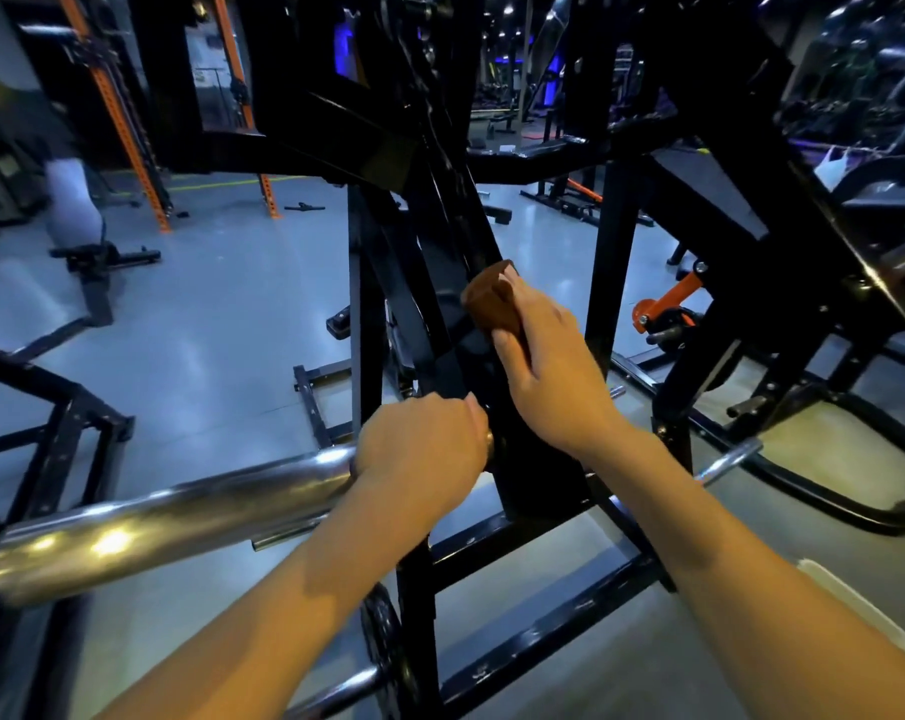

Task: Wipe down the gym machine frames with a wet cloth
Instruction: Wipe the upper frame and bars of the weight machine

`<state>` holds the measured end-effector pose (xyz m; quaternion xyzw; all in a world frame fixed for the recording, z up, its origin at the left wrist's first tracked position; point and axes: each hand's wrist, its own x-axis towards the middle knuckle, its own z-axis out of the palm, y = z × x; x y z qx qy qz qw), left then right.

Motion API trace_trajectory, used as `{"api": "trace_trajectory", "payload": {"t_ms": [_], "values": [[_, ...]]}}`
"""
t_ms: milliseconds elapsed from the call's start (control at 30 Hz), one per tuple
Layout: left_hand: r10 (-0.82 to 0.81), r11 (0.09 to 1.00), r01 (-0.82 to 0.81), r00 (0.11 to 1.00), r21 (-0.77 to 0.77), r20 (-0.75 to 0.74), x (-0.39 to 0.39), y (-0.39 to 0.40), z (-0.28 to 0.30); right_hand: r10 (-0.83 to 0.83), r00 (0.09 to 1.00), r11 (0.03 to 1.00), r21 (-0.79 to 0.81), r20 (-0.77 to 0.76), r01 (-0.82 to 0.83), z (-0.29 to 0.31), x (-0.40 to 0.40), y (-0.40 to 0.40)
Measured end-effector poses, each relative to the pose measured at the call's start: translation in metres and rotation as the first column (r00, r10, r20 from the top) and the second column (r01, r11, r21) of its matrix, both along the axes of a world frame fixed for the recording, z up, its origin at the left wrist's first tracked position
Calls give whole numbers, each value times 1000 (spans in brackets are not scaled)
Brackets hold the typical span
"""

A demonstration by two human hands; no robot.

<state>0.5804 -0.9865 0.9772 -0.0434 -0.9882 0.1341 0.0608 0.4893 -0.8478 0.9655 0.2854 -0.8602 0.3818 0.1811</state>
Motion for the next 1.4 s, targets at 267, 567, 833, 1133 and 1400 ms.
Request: {"api": "trace_trajectory", "payload": {"t_ms": [267,567,833,1133,1400], "values": [[10,997,-10,1000,-70,-3,3,4,-2,1,1000,998,57,0,-1,2,8,4],[-106,988,98,992,-118,-64,0,-3,-13,117,987,985,136,-114,-101,1,-1,7],[112,985,-100,990,137,-83,-2,0,-9,93,989,987,137,-111,-78,38,-42,-26],[209,942,-174,973,289,-97,-2,4,-10,185,963,962,235,-195,-137,2,-2,6],[192,958,-162,976,238,-106,0,6,-9,101,988,991,93,-116,-91,64,-71,-45]]}}
